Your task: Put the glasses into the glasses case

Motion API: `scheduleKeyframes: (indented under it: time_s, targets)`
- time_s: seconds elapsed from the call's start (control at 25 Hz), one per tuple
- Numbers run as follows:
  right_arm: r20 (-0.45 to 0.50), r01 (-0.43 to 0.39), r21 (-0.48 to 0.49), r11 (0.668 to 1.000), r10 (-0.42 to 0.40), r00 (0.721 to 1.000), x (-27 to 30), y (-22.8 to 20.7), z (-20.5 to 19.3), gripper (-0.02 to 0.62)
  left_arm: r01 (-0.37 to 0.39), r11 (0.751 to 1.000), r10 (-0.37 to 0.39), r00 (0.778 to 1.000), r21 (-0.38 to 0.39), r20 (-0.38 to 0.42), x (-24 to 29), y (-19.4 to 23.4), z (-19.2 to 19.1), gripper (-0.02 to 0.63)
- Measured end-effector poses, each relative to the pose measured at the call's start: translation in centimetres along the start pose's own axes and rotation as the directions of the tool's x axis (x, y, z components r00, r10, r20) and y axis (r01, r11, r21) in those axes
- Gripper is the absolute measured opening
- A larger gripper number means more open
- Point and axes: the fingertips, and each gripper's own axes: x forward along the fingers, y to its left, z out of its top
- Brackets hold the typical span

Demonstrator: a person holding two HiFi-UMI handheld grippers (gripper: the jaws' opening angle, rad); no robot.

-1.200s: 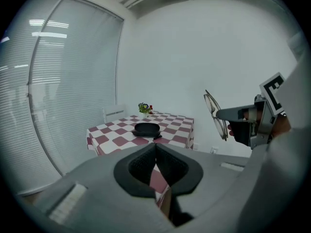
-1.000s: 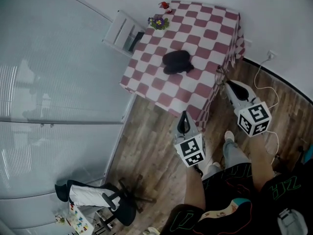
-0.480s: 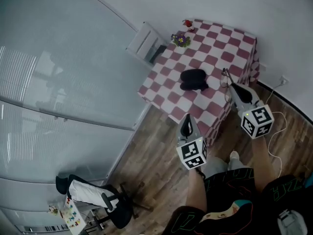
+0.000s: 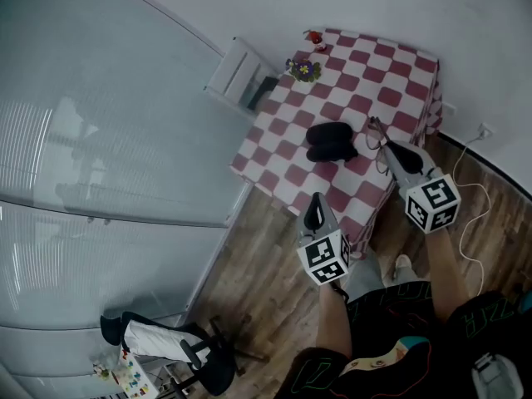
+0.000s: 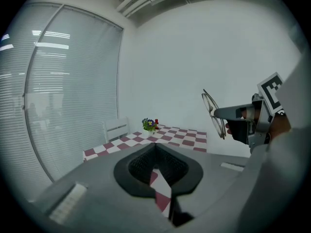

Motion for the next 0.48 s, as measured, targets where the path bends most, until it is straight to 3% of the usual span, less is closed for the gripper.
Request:
scheduleKeyframes:
  time_s: [0.36, 0.48]
  targets:
    - [-0.061, 0.033, 0.041, 0.999, -0.03, 0.998, 4.6, -1.4, -2.7, 0.02, 0.053, 0.998, -0.051, 0.996, 0.025, -0.069, 4.7, 1.3, -1.2, 0.008]
    - [-0.099, 0.017, -0.033, 0.999, -0.02, 0.995, 6.1, -0.6, -3.7, 0.02, 0.061, 0.998, -0.061, 0.994, 0.002, -0.094, 5.8, 2.1, -1.9, 0.008]
